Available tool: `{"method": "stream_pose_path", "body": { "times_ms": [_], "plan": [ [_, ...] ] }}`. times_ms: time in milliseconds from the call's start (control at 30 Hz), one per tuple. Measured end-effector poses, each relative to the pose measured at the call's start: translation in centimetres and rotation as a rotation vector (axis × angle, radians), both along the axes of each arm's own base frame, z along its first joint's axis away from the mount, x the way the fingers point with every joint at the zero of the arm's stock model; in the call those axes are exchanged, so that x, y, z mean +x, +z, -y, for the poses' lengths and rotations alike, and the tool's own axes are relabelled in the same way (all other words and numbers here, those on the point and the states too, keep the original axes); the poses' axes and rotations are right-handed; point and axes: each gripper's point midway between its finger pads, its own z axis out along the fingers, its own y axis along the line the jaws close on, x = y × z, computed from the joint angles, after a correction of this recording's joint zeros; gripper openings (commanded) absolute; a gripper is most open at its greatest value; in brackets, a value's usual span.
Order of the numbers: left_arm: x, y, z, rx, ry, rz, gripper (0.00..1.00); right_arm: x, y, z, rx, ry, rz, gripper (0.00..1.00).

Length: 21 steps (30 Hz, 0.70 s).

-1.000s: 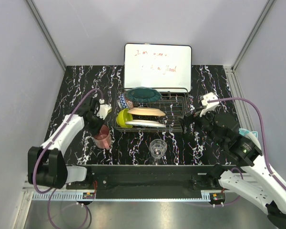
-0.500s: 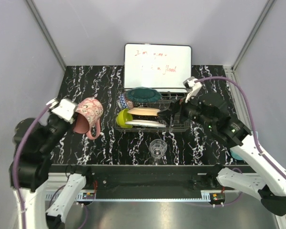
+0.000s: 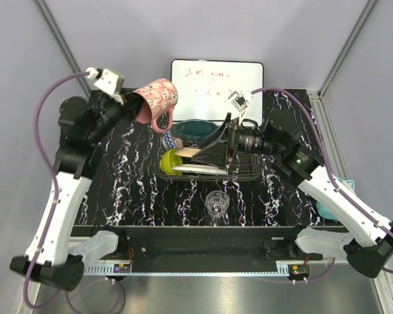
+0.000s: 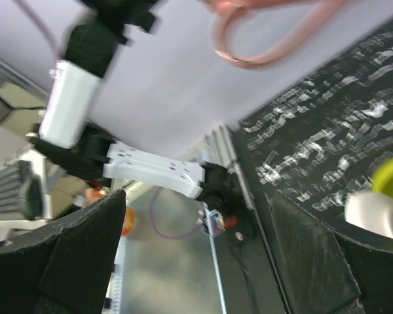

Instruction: Load the mixed dishes into the dish rack

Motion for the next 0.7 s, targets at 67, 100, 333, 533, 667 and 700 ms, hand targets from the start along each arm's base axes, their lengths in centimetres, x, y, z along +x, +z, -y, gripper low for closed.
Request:
{"method": "stream_pose_path", "body": {
  "times_ms": [67, 100, 333, 533, 667, 700],
  "plan": [
    [1.9, -1.2, 0.9, -0.008, -0.006, -0.038, 0.0, 0.0, 0.8, -0.5, 0.043, 0.031, -0.009, 1.0],
    [2.5, -1.6, 1.3, -0.013, -0.014, -0.047, 0.0, 0.0, 1.2, -0.7, 0.067, 0.047, -0.013, 1.0],
    [4.0, -1.0, 3.9, -0.083, -0.07, -0.035, 0.0, 2.8, 2.2, -2.2, 0.225, 0.129, -0.109, 1.0],
    [3.4, 0.6, 5.0, -0.131, -0.112, 0.008, 0.0, 6.7, -0.4, -3.8, 0.297, 0.174, -0.278, 1.0],
    [3.1, 1.1, 5.5, -0.147, -0.13, 0.016, 0.0, 7.0, -0.4, -4.0, 0.33, 0.203, -0.314, 1.0],
    [3.0, 1.2, 5.6, -0.149, -0.133, 0.021, 0.0, 6.9, 0.0, -3.9, 0.342, 0.213, -0.31, 1.0]
  ]
}}
